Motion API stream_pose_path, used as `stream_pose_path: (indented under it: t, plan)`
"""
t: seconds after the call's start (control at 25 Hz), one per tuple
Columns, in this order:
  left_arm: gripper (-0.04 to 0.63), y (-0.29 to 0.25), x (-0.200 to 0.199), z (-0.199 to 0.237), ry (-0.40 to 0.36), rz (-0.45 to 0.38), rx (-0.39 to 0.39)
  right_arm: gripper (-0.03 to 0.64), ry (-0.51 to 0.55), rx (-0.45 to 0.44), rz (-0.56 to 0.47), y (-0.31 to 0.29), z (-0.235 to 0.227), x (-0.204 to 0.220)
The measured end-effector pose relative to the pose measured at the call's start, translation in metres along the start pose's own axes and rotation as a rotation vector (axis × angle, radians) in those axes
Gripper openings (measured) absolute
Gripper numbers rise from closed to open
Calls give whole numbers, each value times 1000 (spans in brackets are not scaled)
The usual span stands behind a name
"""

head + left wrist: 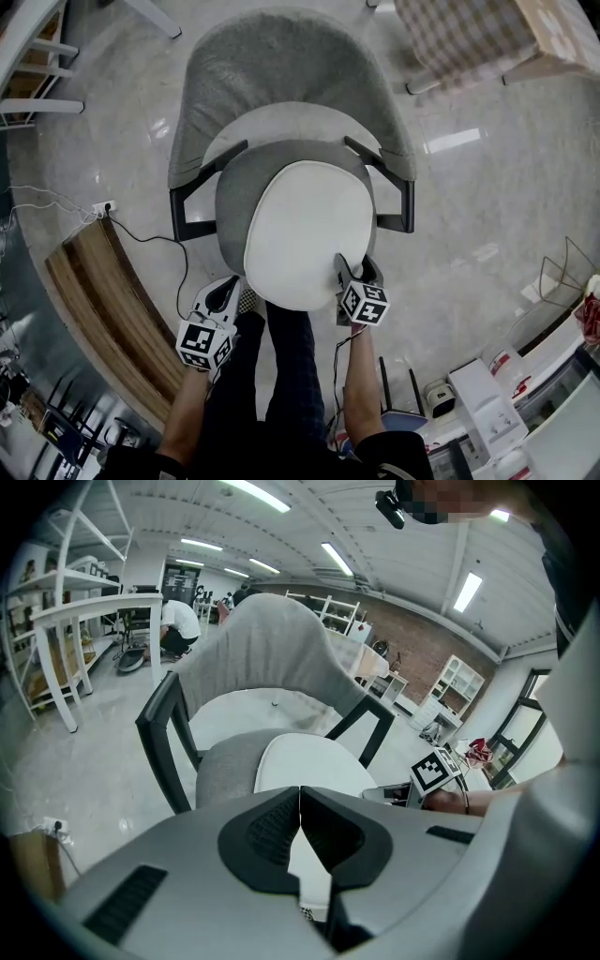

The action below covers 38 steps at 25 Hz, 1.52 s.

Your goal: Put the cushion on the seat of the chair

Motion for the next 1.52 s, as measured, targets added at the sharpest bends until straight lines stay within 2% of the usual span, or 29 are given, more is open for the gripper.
stream_pose_path:
  t: [0.44,1.0,1.2,1.36,1.52]
  plan:
    - [20,17,-9,-12,-34,-21,19,287,-41,-3,-16,30,-4,-1]
    - [20,67,-54,-43,-113,-118,51,279,61,-36,-112,108,33,-44]
    - [20,91,-70,-51,-149,-149,66,218,94,-31,-157,141,55,-57]
    - [20,108,-81,-57,-179,-172,86,196,105,-29,-190,163,72,-64]
    - [20,128,-94,-65,-209,-201,103,139,133,-25,-241,191,93,-75]
Point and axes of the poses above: the fingertips, and each gripper's own axes: y backward along the fingers, z to its left, x out of its underside, the point moved 3 cm from there along y, backward along the fingers, and after that the axes turned 6 degrees about y, right-handed, at the moved point
